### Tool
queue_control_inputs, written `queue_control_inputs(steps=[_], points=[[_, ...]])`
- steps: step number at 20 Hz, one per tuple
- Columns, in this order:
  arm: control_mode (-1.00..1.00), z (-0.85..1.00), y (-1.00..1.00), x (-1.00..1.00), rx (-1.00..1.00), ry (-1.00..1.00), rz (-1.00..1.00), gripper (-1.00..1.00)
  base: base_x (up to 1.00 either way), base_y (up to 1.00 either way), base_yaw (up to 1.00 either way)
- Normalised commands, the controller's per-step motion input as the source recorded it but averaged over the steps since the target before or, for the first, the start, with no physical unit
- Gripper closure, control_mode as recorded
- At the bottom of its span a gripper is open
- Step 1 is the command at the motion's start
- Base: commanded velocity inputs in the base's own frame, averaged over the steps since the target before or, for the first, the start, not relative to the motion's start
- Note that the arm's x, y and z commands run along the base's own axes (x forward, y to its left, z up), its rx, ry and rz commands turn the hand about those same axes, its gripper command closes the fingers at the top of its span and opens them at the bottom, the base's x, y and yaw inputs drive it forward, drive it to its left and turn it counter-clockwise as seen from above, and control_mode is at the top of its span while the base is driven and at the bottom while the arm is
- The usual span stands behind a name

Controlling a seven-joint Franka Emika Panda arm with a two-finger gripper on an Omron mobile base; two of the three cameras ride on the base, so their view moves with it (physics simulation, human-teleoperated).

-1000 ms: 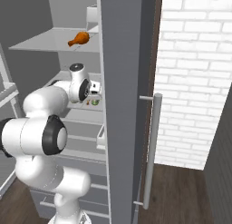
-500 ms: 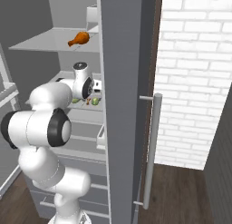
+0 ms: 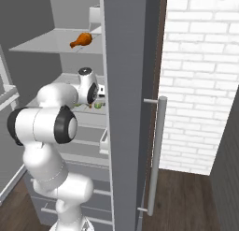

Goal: Place one corn and one chicken drumstick in each tupperware on the nearby counter, to pack two identical lunches.

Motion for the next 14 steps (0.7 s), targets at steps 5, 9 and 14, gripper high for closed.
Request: queue_control_inputs(steps=[5, 9, 14], points=[[-1.0, -0.15, 0.0, 0.34, 0.0, 0.0, 0.0, -1.0, 0.0, 0.0, 0.0], [-1.0, -0.07, 0.0, 0.36, 0.0, 0.0, 0.0, -1.0, 0.0, 0.0, 0.0], [-1.0, -0.09, 0.0, 0.2, 0.0, 0.0, 0.0, -1.0, 0.0, 0.0, 0.0]])
